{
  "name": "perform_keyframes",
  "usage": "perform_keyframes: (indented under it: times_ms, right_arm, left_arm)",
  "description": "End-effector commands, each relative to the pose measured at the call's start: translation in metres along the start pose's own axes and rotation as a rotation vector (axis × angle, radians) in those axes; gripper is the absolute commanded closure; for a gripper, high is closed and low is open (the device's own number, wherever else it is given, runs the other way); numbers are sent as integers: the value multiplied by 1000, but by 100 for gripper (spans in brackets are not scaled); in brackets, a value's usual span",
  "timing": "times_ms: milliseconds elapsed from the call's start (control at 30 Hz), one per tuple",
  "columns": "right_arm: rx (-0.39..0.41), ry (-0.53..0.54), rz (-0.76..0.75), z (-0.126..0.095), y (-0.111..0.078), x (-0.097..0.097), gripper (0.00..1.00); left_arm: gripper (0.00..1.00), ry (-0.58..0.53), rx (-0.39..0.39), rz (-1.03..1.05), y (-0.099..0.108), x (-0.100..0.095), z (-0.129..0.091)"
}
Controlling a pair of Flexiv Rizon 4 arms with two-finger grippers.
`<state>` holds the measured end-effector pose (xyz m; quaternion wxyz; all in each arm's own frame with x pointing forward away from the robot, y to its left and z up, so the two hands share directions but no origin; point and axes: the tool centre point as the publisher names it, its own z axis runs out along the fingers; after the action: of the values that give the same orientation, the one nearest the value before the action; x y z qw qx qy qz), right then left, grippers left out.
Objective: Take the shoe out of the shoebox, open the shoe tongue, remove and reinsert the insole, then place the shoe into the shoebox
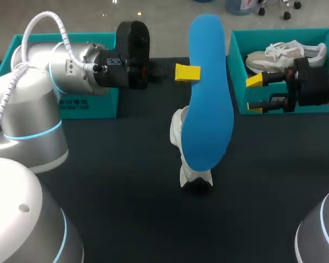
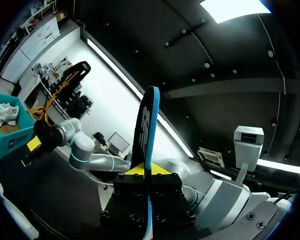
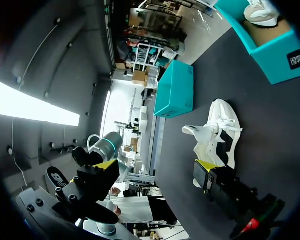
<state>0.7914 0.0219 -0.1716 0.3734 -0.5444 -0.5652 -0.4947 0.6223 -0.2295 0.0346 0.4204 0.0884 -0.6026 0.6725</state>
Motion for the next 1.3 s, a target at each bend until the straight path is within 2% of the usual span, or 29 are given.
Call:
perform_keyframes:
  times_ms: [33, 233, 333, 567, 633, 667, 700, 1167, 1233, 1267, 1300]
  right_arm:
    - [-1, -2, 0, 1, 0, 1, 0]
    - [-1, -2, 0, 1, 0, 1, 0]
    - [-1, -2, 0, 1, 0, 1, 0]
    - [-1, -2, 0, 1, 0, 1, 0]
    - [-1, -2, 0, 1, 0, 1, 0]
    - [-1, -2, 0, 1, 0, 1, 0]
    - [-1, -2, 0, 1, 0, 1, 0]
    - [-1, -2, 0, 1, 0, 1, 0]
    - [-1, -2, 0, 1, 0, 1, 0]
    - [-1, -2, 0, 1, 0, 1, 0]
    - [-1, -2, 0, 1, 0, 1, 0]
  left_arm:
    - [100, -21, -15, 40, 2, -3, -2]
    - [100, -108, -71, 273, 7, -15, -13]
    - [100, -117, -70, 363, 9, -18, -19]
    - [100, -148, -149, 534, 15, -29, -30]
    - [100, -179, -209, 613, 17, -34, -35]
    - [100, -180, -214, 626, 17, -37, -37]
    - [100, -187, -195, 634, 16, -39, -39]
    - [100, -187, -195, 634, 16, -39, -39]
    - [100, -209, -258, 803, 17, -50, -45]
    - [100, -194, -261, 849, 18, -55, -48]
    - [100, -184, -212, 847, 15, -57, -49]
